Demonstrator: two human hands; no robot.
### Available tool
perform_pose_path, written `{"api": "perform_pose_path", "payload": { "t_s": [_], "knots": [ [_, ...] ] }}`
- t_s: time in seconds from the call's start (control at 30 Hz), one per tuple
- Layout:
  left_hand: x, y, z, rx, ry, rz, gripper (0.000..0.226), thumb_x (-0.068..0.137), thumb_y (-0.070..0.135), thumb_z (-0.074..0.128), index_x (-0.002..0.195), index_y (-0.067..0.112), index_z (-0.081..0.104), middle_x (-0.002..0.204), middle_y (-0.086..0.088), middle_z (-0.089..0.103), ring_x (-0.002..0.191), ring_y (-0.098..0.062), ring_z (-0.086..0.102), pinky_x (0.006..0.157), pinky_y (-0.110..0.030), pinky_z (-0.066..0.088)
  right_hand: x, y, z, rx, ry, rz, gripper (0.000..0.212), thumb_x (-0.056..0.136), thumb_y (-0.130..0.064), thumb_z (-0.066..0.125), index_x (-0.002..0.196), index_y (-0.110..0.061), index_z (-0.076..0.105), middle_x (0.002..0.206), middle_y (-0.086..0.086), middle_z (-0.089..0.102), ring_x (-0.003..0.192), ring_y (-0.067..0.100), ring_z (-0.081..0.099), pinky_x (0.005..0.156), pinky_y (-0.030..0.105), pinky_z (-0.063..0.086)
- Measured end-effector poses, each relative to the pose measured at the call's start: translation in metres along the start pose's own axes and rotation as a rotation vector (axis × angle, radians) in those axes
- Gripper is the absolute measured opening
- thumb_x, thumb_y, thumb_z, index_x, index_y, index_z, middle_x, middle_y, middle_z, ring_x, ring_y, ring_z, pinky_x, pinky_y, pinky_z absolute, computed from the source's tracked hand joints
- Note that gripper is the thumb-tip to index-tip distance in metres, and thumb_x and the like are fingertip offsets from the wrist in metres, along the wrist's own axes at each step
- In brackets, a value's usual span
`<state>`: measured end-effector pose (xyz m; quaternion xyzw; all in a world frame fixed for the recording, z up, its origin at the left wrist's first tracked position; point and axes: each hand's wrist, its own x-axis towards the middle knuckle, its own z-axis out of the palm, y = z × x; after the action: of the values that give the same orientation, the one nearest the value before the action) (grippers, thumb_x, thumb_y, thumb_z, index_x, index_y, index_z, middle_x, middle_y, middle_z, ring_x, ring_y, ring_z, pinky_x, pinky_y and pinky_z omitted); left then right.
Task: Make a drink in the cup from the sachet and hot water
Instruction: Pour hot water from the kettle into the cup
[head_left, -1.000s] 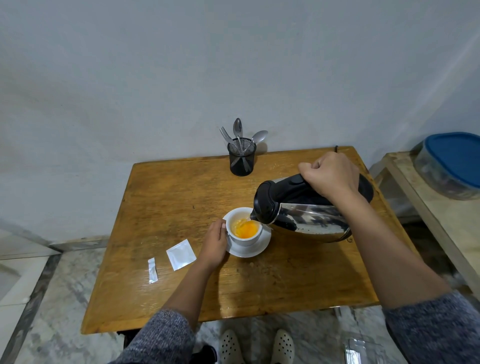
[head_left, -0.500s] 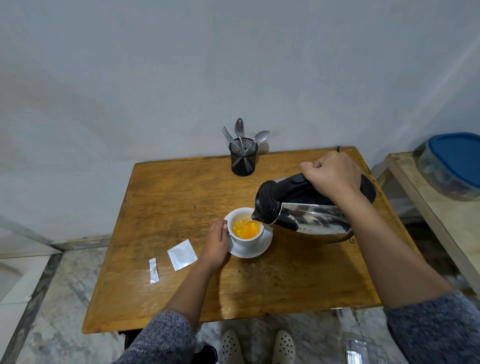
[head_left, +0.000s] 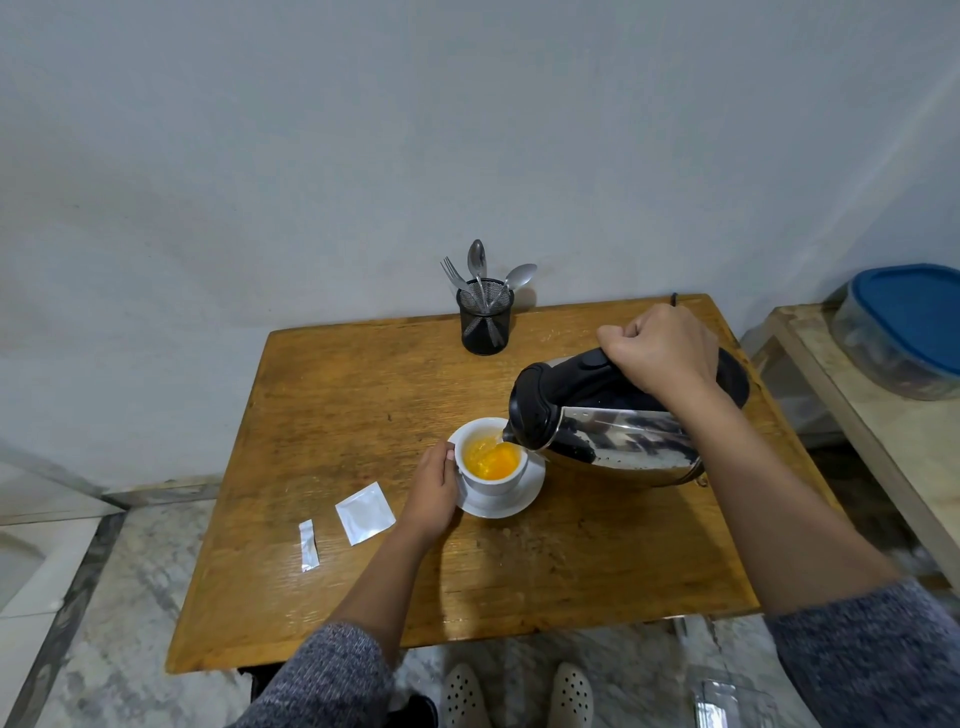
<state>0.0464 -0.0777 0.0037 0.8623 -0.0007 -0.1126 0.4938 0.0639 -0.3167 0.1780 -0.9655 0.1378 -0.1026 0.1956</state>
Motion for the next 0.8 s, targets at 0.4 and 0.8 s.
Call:
{"api": "perform_pose_path", "payload": {
  "t_s": [0.4, 0.8],
  "knots": [
    [0.0011, -0.0021, 0.0011, 0.008, 0.013, 0.018, 0.026, 0.099, 0.024, 0.029, 0.113, 0.019, 0.051, 0.111, -0.002, 0.052, 0.104, -0.015, 0.049, 0.088, -0.028, 0.038, -0.0005, 0.0003, 0.0006, 0.010, 0.007, -0.009, 0.044, 0.079, -0.027, 0.050, 0.038, -0.018, 0.036, 0.038, -0.005, 0.026, 0.038, 0.017, 0.028, 0.047, 0.023, 0.027],
    [0.0014, -0.0020, 0.0016, 0.009, 0.015, 0.026, 0.027, 0.099, 0.023, 0.029, 0.113, 0.017, 0.051, 0.114, -0.007, 0.054, 0.102, -0.014, 0.048, 0.087, -0.027, 0.036, 0.0003, 0.0007, 0.0006, 0.012, 0.002, -0.008, 0.045, 0.080, -0.029, 0.051, 0.039, -0.019, 0.037, 0.039, -0.005, 0.027, 0.038, 0.016, 0.028, 0.047, 0.022, 0.028]
  ]
}}
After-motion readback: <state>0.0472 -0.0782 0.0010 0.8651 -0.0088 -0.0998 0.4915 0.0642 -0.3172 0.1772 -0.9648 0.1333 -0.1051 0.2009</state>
